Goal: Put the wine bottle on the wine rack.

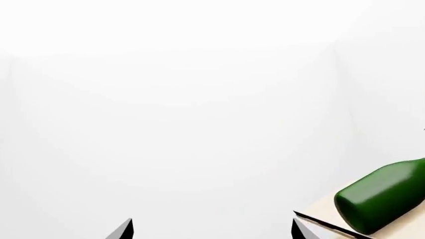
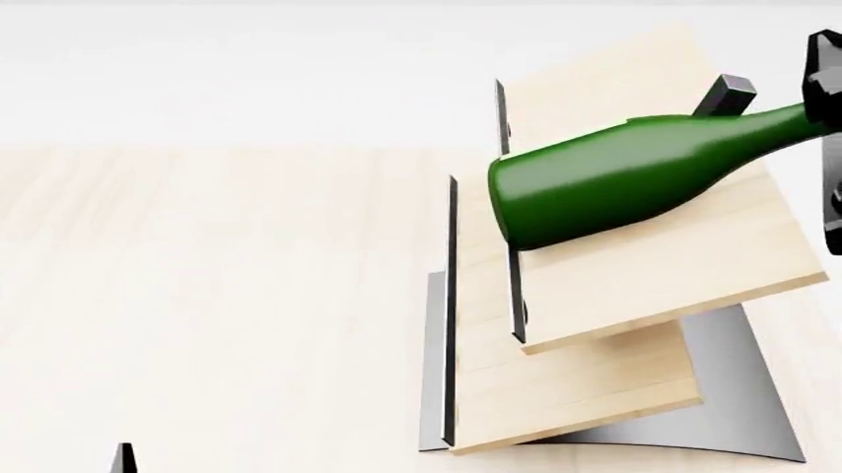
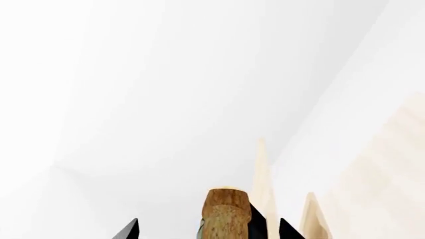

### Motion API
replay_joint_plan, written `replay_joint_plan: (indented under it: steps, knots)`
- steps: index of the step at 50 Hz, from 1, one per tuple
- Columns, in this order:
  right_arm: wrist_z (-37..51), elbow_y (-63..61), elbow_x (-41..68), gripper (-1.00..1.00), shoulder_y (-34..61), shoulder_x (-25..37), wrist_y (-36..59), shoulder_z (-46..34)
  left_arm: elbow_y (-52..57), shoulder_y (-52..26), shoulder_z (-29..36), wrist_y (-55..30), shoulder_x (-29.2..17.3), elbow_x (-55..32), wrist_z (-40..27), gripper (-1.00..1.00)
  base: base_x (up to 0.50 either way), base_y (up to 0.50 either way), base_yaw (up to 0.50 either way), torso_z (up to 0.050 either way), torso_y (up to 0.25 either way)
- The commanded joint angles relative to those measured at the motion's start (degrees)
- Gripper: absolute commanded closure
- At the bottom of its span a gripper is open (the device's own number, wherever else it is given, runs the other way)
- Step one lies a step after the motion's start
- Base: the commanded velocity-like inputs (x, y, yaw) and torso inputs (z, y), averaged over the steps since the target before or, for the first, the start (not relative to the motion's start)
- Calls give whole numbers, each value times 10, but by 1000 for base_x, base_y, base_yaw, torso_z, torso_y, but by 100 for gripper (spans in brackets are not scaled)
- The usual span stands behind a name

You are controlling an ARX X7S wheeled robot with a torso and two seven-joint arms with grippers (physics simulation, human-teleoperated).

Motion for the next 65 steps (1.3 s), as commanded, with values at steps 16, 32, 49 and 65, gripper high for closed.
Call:
replay_joint_plan:
  steps: [16,32,49,65]
  knots:
    - [1,-8,4,-100,-14,7,-8,12,0,0,2,0,-2,1,-3,-100,0,0,0,0,0]
    - [11,-51,34,-100,-69,39,-34,65,-1,-1,5,0,-2,3,-4,-100,0,0,0,0,0]
    - [28,-157,29,-100,-196,65,-109,153,0,-2,8,-2,-2,4,-5,-100,0,0,0,0,0]
    - [110,-358,-246,-100,-270,121,-226,168,0,-1,13,1,-3,7,-5,-100,0,0,0,0,0]
